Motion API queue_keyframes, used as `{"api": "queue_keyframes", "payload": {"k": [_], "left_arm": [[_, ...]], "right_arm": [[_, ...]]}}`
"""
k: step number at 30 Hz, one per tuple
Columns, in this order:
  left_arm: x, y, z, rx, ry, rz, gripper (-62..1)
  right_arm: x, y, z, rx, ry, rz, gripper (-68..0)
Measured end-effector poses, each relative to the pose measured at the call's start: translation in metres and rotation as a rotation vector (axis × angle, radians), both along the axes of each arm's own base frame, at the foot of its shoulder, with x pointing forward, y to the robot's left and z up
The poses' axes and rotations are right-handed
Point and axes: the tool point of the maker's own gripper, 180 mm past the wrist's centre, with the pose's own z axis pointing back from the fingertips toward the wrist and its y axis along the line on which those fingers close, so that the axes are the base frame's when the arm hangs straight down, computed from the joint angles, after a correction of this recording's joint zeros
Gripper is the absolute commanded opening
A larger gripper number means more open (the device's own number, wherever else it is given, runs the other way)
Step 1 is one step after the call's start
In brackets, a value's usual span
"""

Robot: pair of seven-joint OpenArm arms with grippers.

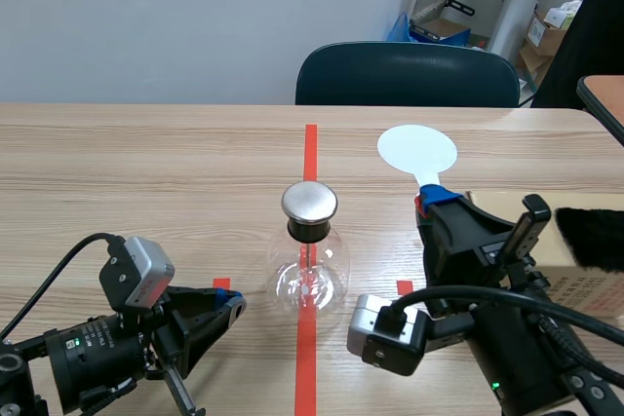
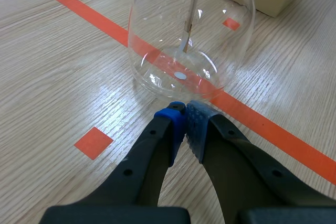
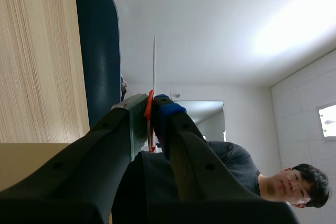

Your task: Do the electroscope experiment

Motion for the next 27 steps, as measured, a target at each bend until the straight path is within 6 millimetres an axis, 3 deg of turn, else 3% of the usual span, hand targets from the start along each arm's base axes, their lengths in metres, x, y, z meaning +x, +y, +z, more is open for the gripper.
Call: {"api": "queue_keyframes", "payload": {"k": [18,27], "left_arm": [[0.0,0.0,0.0,0.0,0.0,0.0,-56.9],[0.0,0.0,0.0,0.0,0.0,0.0,-56.9]], "right_arm": [[0.0,-0.001,0.0,0.0,0.001,-0.006,-67.1],[-0.009,0.021,-0.008,-0.026,0.035,0.126,-67.1]]}}
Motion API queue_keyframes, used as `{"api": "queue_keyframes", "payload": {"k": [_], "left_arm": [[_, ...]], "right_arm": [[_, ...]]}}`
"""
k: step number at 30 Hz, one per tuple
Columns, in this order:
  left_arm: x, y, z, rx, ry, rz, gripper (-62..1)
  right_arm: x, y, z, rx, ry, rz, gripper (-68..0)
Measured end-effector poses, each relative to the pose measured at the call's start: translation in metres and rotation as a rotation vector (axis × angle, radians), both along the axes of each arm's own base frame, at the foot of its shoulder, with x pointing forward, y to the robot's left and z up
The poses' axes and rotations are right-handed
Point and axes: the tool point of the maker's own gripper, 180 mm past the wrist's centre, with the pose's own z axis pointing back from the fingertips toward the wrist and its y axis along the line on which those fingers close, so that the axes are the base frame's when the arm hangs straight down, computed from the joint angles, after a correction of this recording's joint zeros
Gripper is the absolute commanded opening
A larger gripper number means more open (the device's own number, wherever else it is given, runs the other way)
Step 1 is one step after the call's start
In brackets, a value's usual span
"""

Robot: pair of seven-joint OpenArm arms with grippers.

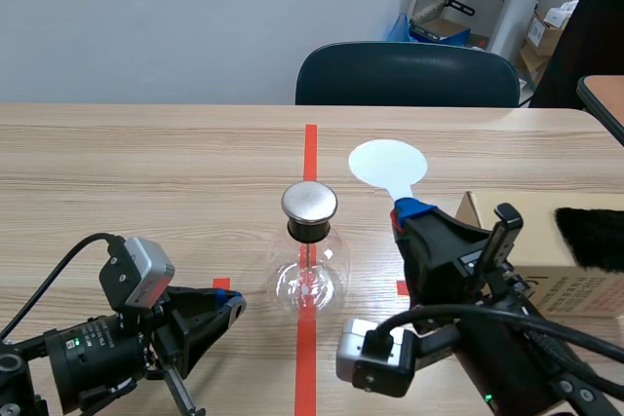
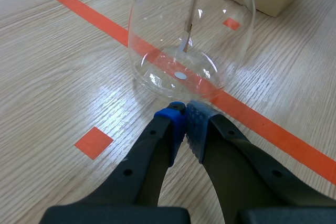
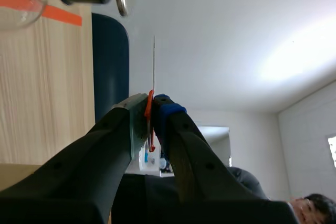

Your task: Do the electroscope experiment

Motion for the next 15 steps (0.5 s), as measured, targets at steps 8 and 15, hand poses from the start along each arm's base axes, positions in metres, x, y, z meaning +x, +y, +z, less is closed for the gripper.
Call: {"api": "queue_keyframes", "payload": {"k": [8,15], "left_arm": [[0.0,0.0,0.0,0.0,0.0,0.001,-56.9],[0.0,0.0,0.0,0.0,0.0,0.001,-56.9]], "right_arm": [[-0.015,0.023,-0.002,-0.012,0.004,0.153,-67.1],[-0.027,0.037,-0.003,-0.021,0.007,0.255,-67.1]]}}
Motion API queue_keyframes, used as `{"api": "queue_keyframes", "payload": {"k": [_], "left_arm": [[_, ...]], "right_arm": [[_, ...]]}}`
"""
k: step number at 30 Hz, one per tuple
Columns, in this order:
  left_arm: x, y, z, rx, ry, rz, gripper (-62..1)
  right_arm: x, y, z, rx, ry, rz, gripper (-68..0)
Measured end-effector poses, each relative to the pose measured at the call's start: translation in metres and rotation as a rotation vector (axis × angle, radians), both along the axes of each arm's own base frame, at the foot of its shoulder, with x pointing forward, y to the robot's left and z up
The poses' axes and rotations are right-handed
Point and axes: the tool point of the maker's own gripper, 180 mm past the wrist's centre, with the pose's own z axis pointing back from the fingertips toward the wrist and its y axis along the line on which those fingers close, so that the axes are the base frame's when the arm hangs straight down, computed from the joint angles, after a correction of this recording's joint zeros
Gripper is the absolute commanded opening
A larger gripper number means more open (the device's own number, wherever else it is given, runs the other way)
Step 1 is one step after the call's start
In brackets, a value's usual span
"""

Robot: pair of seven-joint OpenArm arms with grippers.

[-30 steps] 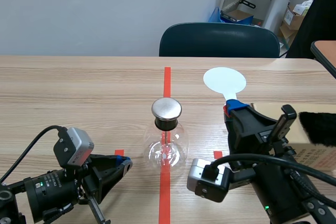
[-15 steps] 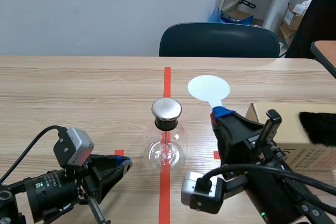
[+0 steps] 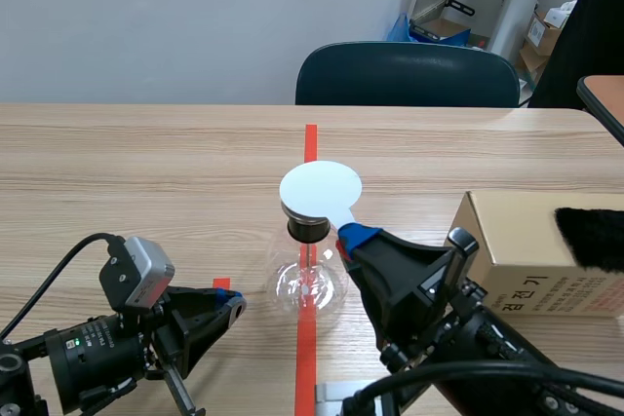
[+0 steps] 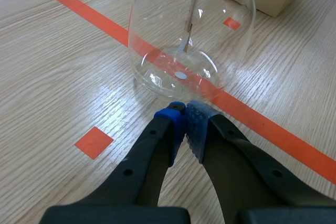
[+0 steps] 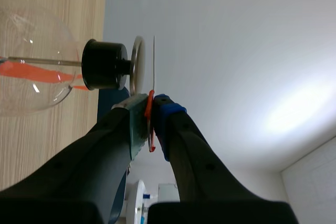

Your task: Do the electroscope experiment

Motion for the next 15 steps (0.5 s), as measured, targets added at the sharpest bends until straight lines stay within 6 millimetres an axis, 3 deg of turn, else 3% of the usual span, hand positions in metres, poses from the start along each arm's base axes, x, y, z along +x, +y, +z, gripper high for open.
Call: {"api": "queue_keyframes", "payload": {"k": [15], "left_arm": [[0.0,0.0,-0.0001,0.0,0.0,0.0,-56.9]], "right_arm": [[-0.0038,0.0039,-0.0004,-0.002,0.001,0.03,-67.1]]}}
